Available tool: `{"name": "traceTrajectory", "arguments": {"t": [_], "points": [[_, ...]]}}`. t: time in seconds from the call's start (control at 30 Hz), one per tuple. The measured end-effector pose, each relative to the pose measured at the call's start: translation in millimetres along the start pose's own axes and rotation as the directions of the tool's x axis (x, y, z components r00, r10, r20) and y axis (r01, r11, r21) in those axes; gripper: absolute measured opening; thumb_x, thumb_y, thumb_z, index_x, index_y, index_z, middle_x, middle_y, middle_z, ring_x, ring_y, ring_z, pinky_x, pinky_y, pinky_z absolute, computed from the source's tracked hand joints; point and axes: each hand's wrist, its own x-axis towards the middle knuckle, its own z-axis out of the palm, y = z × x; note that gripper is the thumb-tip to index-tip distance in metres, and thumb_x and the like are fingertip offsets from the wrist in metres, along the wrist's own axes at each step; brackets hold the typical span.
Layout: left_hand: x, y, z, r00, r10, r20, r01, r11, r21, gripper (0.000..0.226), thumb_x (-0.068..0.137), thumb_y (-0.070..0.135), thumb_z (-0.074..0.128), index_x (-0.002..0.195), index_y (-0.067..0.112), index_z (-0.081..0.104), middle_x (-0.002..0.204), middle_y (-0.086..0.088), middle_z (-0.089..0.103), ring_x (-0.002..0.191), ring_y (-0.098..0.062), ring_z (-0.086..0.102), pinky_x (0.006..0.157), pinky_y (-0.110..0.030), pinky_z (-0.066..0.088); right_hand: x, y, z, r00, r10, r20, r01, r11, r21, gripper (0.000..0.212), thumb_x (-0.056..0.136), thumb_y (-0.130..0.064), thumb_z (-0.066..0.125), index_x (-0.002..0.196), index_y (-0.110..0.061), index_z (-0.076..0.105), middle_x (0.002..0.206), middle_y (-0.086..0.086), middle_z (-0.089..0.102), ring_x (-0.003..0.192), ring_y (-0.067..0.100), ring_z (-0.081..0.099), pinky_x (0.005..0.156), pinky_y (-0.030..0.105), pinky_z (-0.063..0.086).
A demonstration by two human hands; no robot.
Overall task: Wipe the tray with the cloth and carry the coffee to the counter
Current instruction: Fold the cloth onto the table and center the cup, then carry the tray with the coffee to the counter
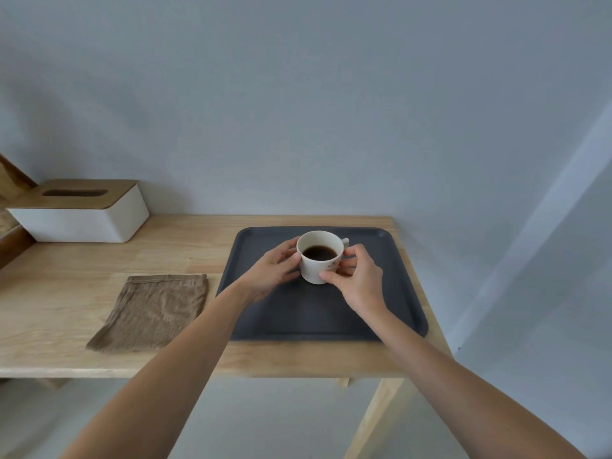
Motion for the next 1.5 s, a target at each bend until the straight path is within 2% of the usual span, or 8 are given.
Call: {"name": "traceTrajectory", "arguments": {"t": [0.23,0.4,0.6,0.8,1.07,1.17,1.33,1.5], "points": [[-6.8,-8.5,5.6,0.99,-0.006,-0.142,0.007,1.0,0.007,0.054,0.094,0.028,0.056,0.144,0.022,0.036,0.142,0.001,0.05,0.128,-0.013,0.05,0.106,-0.038,0.044,6.7,9.7,-11.6,0.996,-0.079,-0.035,0.074,0.991,-0.11,0.045,0.073,-0.046,0.076,0.104,-0.02,0.056,0.093,-0.004,0.065,0.085,0.01,0.063,0.066,0.012,0.042],[-15.9,-14.3,24.3,0.951,0.05,-0.304,0.016,0.977,0.212,0.063,0.082,0.04,0.069,0.135,0.023,0.039,0.129,0.006,0.053,0.118,-0.009,0.054,0.095,-0.027,0.047,26.0,16.6,-17.2,0.998,0.004,0.07,0.001,0.997,-0.076,0.053,0.094,-0.044,0.049,0.14,-0.019,0.042,0.137,0.005,0.053,0.127,0.019,0.05,0.103,0.033,0.042],[-12.4,-13.0,27.4,0.926,0.027,-0.376,0.029,0.989,0.143,0.039,0.093,0.033,0.056,0.129,0.022,0.047,0.126,0.0,0.058,0.115,-0.014,0.057,0.101,-0.036,0.048,19.2,12.8,-11.4,0.998,0.009,0.07,-0.008,1.0,-0.022,0.034,0.094,-0.04,0.053,0.122,-0.02,0.057,0.106,0.001,0.07,0.099,0.014,0.065,0.094,0.037,0.051],[-13.5,-9.9,14.9,0.956,0.011,-0.293,-0.009,1.0,0.01,0.037,0.099,0.023,0.045,0.136,0.018,0.048,0.13,-0.001,0.06,0.121,-0.012,0.056,0.102,-0.035,0.048,15.6,5.4,-5.7,0.998,0.021,0.056,-0.019,0.999,-0.035,0.037,0.085,-0.045,0.064,0.107,-0.017,0.056,0.095,-0.002,0.068,0.082,0.004,0.061,0.065,0.014,0.043],[-10.4,0.8,9.3,0.979,-0.047,-0.196,0.036,0.998,-0.059,0.036,0.102,0.019,0.036,0.137,0.017,0.049,0.131,0.001,0.06,0.12,-0.011,0.056,0.097,-0.031,0.05,12.4,-0.5,-3.6,0.997,0.051,0.062,-0.049,0.998,-0.042,0.039,0.084,-0.049,0.065,0.102,-0.016,0.055,0.087,-0.003,0.065,0.081,0.006,0.06,0.064,0.017,0.043],[-10.6,0.6,0.2,0.951,-0.076,-0.3,0.094,0.995,0.043,0.043,0.1,0.026,0.042,0.141,0.016,0.044,0.142,-0.001,0.051,0.128,-0.015,0.049,0.105,-0.039,0.045,13.4,3.8,-13.8,0.999,0.005,0.041,-0.001,0.995,-0.095,0.031,0.092,-0.043,0.054,0.104,-0.014,0.058,0.085,-0.004,0.067,0.083,0.013,0.062,0.07,0.026,0.046],[-28.1,-3.6,-35.2,0.815,0.17,-0.554,0.272,0.733,0.624,0.042,0.098,0.025,0.043,0.136,0.008,0.049,0.135,-0.013,0.051,0.122,-0.028,0.05,0.106,-0.036,0.037,22.7,41.6,-56.2,0.991,-0.098,-0.087,0.032,0.825,-0.565,0.023,0.096,-0.019,0.049,0.114,-0.013,0.062,0.113,0.012,0.064,0.11,0.037,0.052,0.09,0.044,0.041],[-39.3,-20.4,-58.7,0.839,0.167,-0.517,0.403,0.447,0.798,0.041,0.098,0.023,0.04,0.137,0.015,0.05,0.132,-0.017,0.045,0.121,-0.034,0.042,0.098,-0.046,0.043,22.6,63.4,-79.4,0.999,0.019,-0.036,-0.038,0.751,-0.659,0.03,0.098,-0.016,0.043,0.122,-0.016,0.061,0.119,0.017,0.054,0.106,0.037,0.05,0.084,0.044,0.047]]}}
